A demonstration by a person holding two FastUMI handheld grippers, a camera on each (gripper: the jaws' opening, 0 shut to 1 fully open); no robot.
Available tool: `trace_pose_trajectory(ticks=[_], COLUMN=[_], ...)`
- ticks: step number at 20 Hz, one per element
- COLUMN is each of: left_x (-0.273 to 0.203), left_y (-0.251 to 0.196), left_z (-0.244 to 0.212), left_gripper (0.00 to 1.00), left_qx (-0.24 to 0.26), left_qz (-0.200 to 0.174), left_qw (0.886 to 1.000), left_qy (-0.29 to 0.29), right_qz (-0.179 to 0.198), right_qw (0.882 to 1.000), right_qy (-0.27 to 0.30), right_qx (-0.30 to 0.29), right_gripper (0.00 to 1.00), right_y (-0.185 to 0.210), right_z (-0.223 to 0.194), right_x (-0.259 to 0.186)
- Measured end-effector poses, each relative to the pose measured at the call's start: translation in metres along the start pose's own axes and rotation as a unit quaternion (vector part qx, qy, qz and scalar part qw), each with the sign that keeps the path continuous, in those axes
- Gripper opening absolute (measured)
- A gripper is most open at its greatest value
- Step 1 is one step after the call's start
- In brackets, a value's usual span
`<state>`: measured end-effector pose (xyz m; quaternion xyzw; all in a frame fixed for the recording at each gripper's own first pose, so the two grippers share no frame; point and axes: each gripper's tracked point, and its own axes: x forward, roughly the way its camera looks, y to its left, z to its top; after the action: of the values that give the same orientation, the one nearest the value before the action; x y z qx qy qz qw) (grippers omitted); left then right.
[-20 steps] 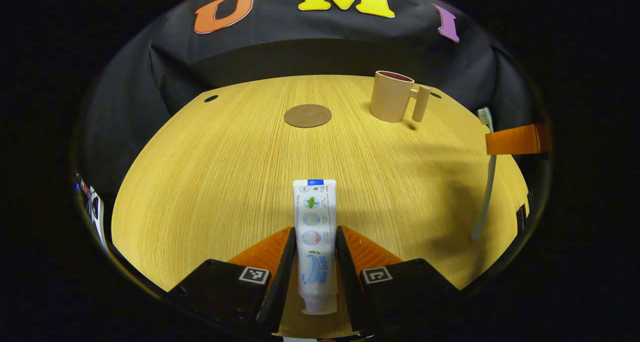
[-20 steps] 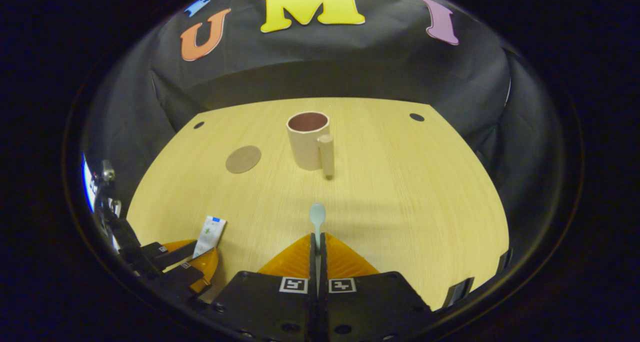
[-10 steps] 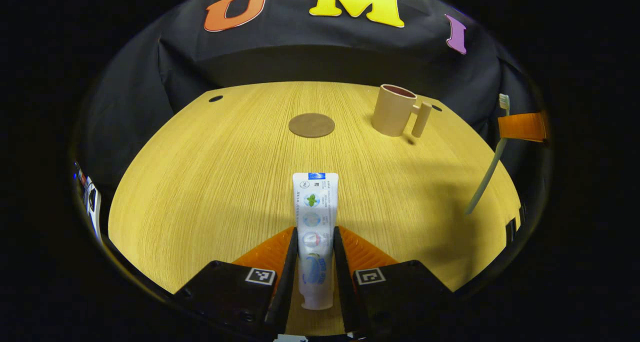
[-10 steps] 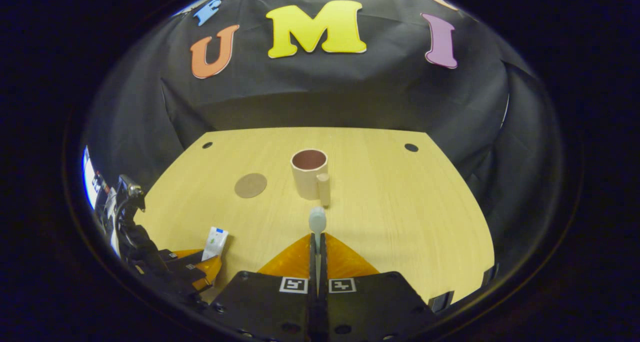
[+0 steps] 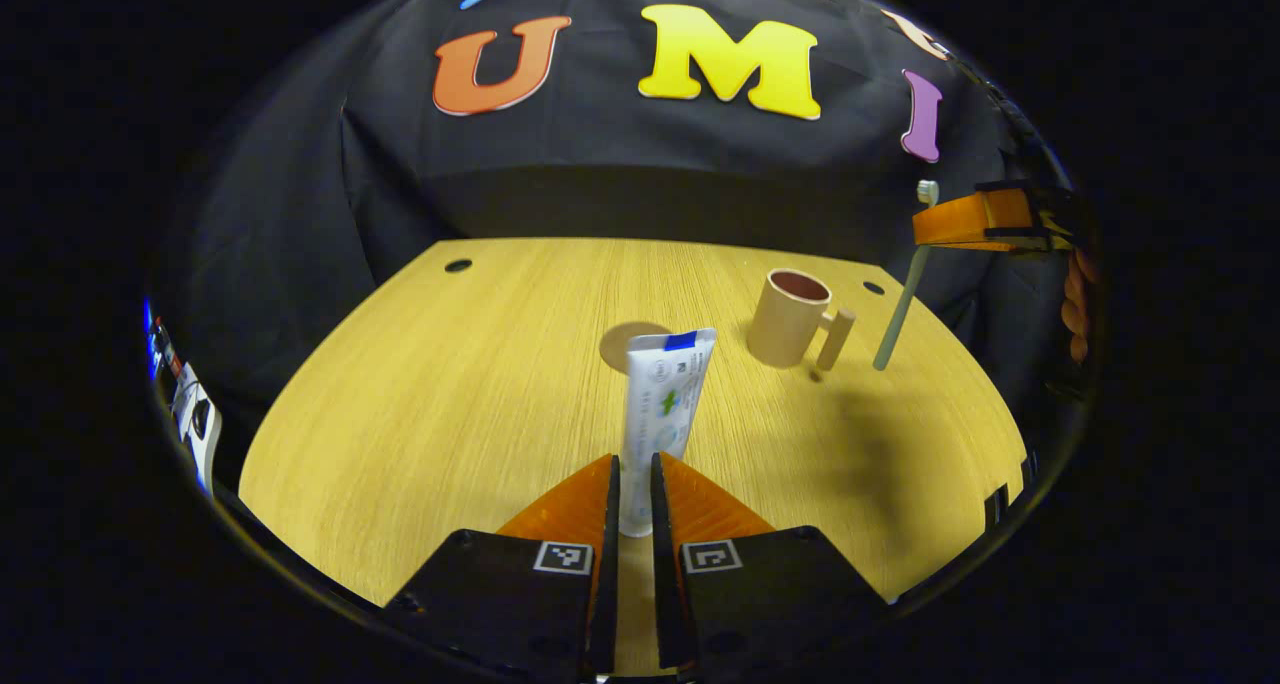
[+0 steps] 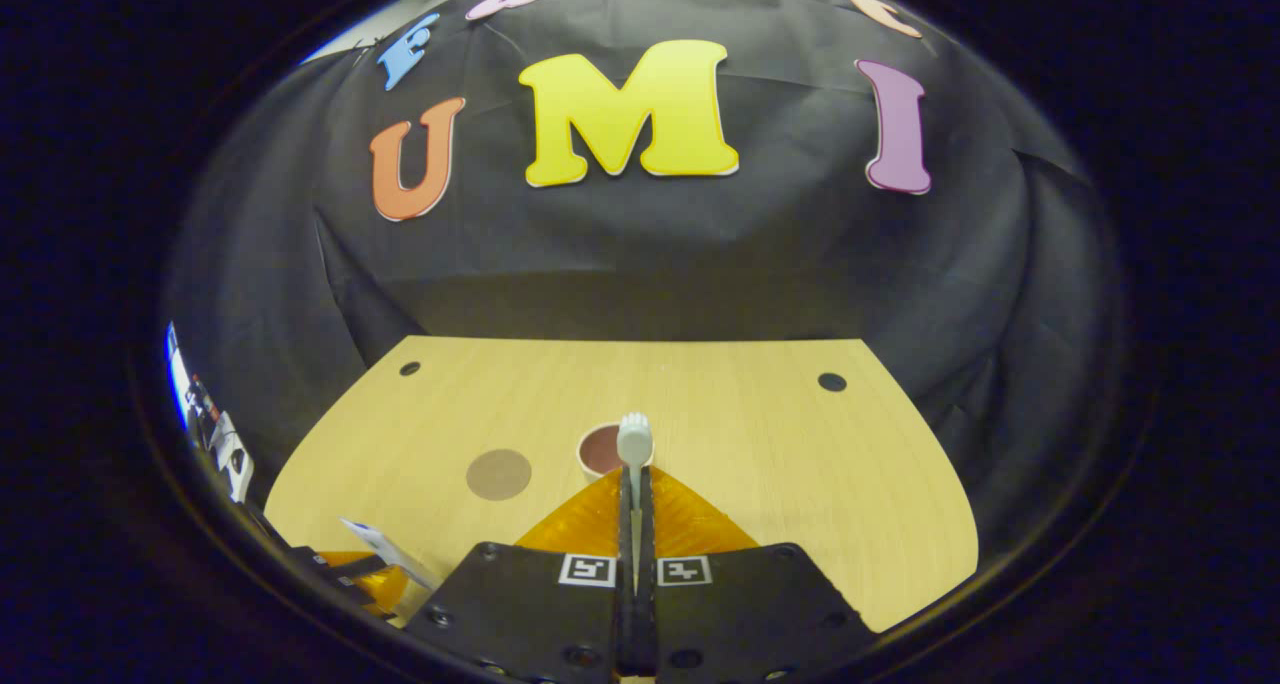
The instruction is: Put the toothbrush and toothpaste on the desktop into the cup, then pick up the cup and place it on the coaster on the desktop.
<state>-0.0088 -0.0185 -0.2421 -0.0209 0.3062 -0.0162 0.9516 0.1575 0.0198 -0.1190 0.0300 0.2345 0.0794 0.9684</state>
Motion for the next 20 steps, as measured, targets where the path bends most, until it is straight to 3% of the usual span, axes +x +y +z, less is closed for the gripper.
trace_pose_trajectory(ticks=[4,8,10,11,12,13,14,16,20], left_x=[0.003,0.014,0.022,0.026,0.029,0.035,0.041,0.053,0.078], left_y=[0.002,0.001,-0.003,-0.008,-0.012,-0.018,-0.024,-0.034,-0.05], left_z=[0.022,0.004,0.004,0.006,0.008,0.01,0.011,0.011,0.01], left_gripper=[0.2,0.22,0.4,0.55,0.56,0.73,0.8,0.89,0.89], left_qx=[0.025,-0.003,0.001,0.006,0.014,0.024,0.032,0.039,0.047], left_qz=[0.004,0.005,0.002,-0.005,-0.012,-0.018,-0.024,-0.03,-0.035], left_qw=[0.999,1.0,1.0,1.0,1.0,0.999,0.999,0.998,0.997], left_qy=[-0.025,0.018,0.024,0.022,0.021,0.022,0.026,0.034,0.045], right_qz=[0.016,0.03,0.032,0.031,0.033,0.034,0.035,0.037,0.044], right_qw=[1.0,0.999,0.999,0.999,0.999,0.999,0.999,0.999,0.998], right_qy=[-0.018,-0.022,-0.021,-0.02,-0.019,-0.019,-0.021,-0.022,-0.023], right_qx=[-0.018,-0.021,-0.024,-0.025,-0.025,-0.024,-0.024,-0.024,-0.027], right_gripper=[0.0,0.0,0.0,0.0,0.0,0.0,0.0,0.0,0.0], right_y=[0.016,0.028,0.031,0.031,0.033,0.034,0.034,0.034,0.034], right_z=[0.028,0.039,0.041,0.042,0.044,0.045,0.047,0.051,0.056], right_x=[0.026,0.05,0.064,0.071,0.076,0.081,0.084,0.091,0.105])
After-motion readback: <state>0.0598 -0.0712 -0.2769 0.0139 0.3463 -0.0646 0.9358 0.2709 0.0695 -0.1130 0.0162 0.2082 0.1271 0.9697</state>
